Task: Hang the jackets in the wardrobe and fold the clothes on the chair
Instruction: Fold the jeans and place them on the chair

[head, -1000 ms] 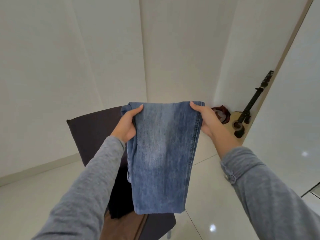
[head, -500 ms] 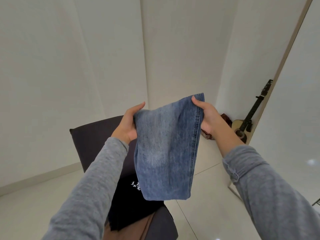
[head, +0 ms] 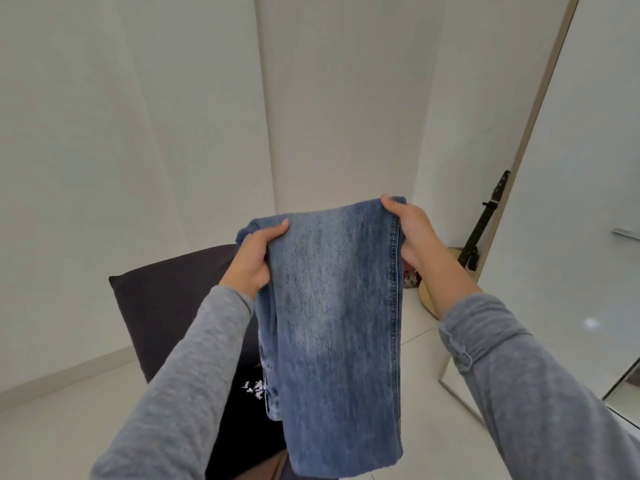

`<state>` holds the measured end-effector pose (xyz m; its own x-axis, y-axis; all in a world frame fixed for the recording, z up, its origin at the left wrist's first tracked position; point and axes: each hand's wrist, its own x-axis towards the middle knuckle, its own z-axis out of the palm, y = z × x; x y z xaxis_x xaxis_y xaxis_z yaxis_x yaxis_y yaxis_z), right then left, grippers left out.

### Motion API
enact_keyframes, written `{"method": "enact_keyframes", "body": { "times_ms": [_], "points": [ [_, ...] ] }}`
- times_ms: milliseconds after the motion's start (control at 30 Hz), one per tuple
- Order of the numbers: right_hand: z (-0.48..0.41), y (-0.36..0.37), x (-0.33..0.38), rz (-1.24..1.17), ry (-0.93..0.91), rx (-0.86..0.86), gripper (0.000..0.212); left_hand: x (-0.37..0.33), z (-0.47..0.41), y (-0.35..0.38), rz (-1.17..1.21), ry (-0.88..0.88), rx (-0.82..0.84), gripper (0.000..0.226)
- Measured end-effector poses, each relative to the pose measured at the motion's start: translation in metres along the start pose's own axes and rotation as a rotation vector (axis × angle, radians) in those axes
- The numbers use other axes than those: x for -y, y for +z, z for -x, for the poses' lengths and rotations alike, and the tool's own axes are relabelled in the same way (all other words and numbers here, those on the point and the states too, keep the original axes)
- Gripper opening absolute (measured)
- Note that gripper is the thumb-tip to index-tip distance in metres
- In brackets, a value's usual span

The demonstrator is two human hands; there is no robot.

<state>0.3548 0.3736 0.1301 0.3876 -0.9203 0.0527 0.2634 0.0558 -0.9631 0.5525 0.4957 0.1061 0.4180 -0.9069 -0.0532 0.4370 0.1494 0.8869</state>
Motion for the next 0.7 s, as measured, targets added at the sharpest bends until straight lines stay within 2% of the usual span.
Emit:
{"method": "enact_keyframes", "body": {
  "times_ms": [67,133,200,300,433,467,567,700],
  "points": [
    [-0.002,-0.004,-0.009,0.16,0.027,-0.077,0.024,0.0,-0.005,-0.007,-0.187,-0.062,-0.106,0.02],
    [-0.002,-0.003,-0.021,0.218,0.036,-0.137,0.029,0.002,-0.005,-0.014,-0.254,-0.174,-0.173,0.01],
    [-0.002,-0.001,-0.032,0.21,0.036,-0.198,0.024,0.004,-0.004,-0.022,-0.24,-0.279,-0.238,0.011],
    [0.002,0.004,-0.046,0.142,0.088,-0.257,0.029,0.007,-0.003,-0.036,-0.181,-0.317,-0.293,0.011],
    [0.009,0.015,-0.045,0.094,0.099,-0.28,0.027,0.009,0.0,-0.042,-0.146,-0.242,-0.369,0.011],
    [0.009,0.018,-0.043,0.116,0.084,-0.288,0.026,0.007,-0.002,-0.043,-0.142,-0.218,-0.393,0.016],
    [0.009,0.026,-0.036,0.149,0.058,-0.291,0.053,-0.003,-0.012,-0.047,-0.086,-0.12,-0.436,0.045],
    [0.008,0.05,-0.034,0.181,-0.046,-0.195,0.058,-0.016,-0.026,-0.051,0.063,0.014,-0.477,0.065]
  ]
}}
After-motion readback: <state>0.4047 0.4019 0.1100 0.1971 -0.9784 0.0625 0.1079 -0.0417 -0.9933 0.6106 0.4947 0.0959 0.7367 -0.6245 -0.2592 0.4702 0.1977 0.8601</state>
